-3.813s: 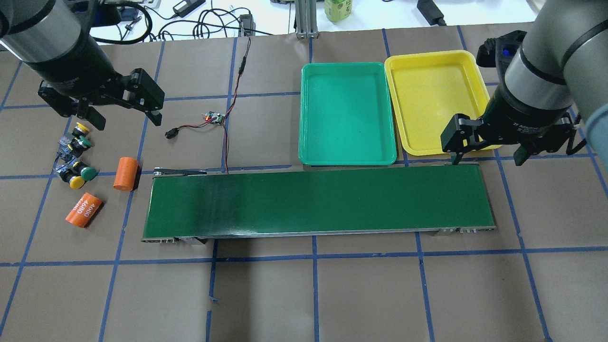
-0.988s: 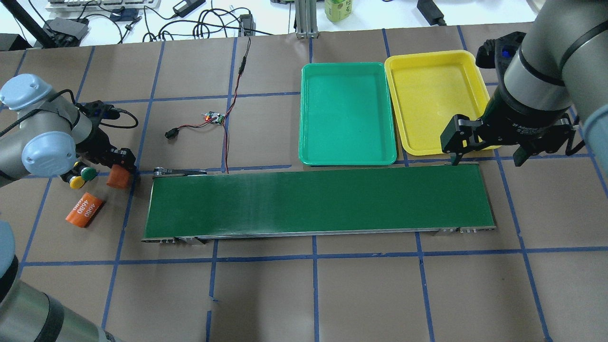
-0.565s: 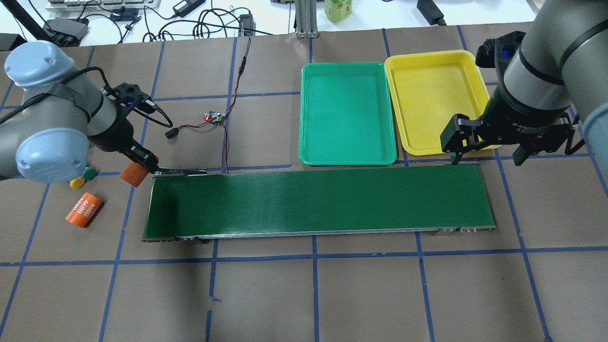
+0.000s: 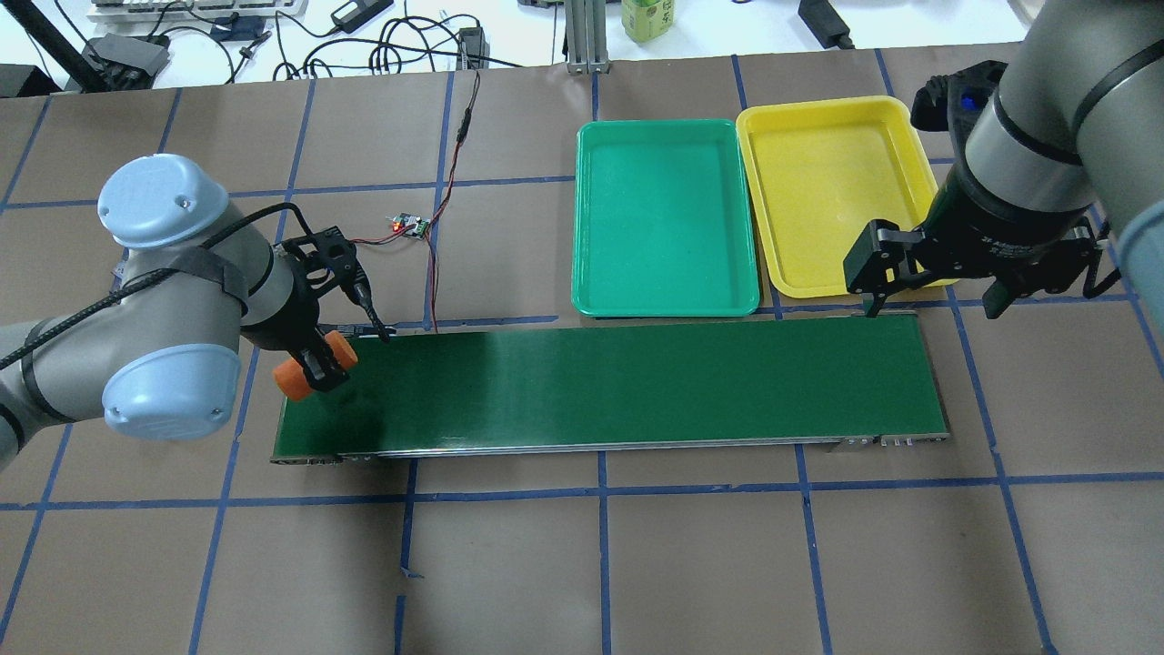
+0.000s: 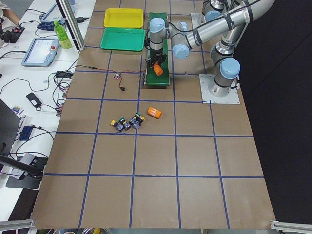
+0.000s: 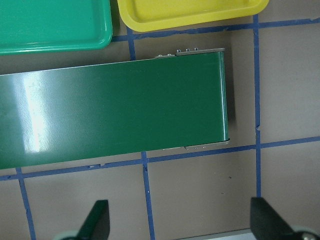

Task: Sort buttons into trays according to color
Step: 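Carry the orange cylinder onto the belt and release it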

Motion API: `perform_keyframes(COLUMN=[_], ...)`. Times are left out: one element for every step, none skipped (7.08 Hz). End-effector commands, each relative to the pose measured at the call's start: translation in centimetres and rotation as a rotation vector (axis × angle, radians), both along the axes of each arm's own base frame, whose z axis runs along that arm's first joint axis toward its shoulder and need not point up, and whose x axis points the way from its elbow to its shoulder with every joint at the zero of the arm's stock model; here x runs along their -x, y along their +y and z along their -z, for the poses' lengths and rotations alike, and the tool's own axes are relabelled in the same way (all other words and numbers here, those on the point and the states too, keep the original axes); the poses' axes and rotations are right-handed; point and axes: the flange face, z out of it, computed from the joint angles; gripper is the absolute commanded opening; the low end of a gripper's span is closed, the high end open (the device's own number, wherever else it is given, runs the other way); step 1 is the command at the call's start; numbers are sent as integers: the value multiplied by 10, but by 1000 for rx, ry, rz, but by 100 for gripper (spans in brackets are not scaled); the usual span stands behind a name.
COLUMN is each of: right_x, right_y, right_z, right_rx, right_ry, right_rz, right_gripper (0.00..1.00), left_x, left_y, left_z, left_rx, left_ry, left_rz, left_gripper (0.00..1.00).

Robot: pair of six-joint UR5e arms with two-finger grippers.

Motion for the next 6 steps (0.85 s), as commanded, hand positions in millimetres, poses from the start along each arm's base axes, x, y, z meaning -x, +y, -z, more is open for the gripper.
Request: perform_keyframes(right_x=[0,1,1,1,1,0], right_y=[0,0,0,0,0,0], right_z=[0,0,0,-1,0,0], right_rx=[0,0,0,1,0,0], right_ry=[0,0,0,2,2,2], right_rz=[0,0,1,1,1,0], right_gripper=[100,100,100,100,100,100], left_x=[10,11,9,2,-19,-75], left_y=[5,11,7,2,-8,-26], left_z=[7,11,4,-12,-33,-47], left_rx=[-6,-13,16,46,23,-9], left_ry=[17,20,8,5,7,7], left_rz=[53,46,40,-20,-100,-262], left_gripper=[77,100,100,100,100,100])
